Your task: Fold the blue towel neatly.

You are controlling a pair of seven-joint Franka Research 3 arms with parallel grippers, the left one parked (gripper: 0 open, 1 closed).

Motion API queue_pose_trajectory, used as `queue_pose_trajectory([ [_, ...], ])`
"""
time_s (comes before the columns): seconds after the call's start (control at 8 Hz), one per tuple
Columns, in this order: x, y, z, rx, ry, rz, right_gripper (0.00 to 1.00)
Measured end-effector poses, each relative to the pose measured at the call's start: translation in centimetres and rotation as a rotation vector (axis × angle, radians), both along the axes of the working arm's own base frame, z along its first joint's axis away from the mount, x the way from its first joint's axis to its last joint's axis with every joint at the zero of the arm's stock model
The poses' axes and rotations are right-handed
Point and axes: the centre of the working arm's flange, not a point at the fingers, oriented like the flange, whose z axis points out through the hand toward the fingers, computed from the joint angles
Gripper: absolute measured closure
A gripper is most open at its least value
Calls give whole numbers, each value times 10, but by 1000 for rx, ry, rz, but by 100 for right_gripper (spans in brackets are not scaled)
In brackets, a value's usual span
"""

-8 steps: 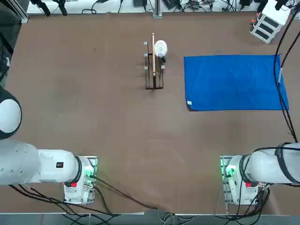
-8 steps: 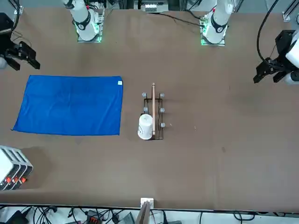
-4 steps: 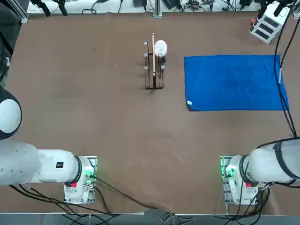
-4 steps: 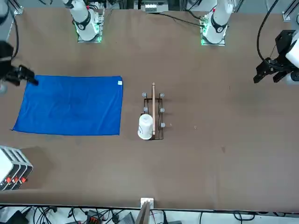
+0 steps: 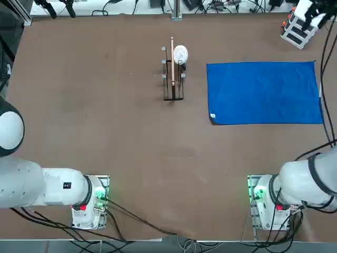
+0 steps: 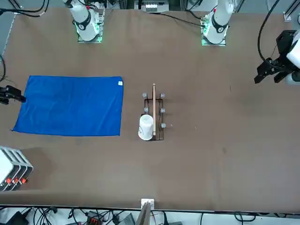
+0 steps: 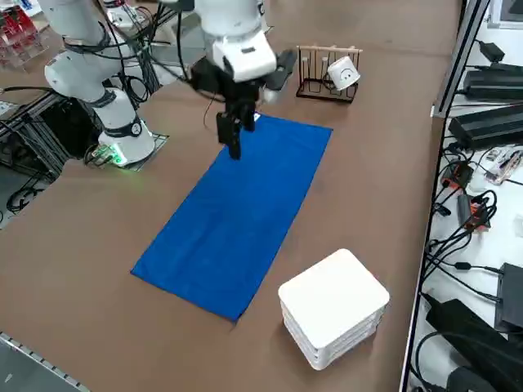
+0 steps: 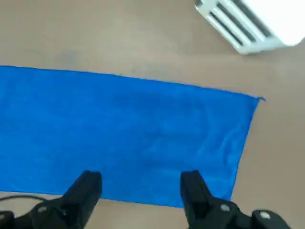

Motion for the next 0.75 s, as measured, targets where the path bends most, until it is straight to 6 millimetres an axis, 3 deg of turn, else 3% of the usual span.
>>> queue_pose_trajectory([
  [0.25,-25,-48,-37,9,27,-95,3],
  [0.75,-105,-135,-120,24,85,-385,4],
])
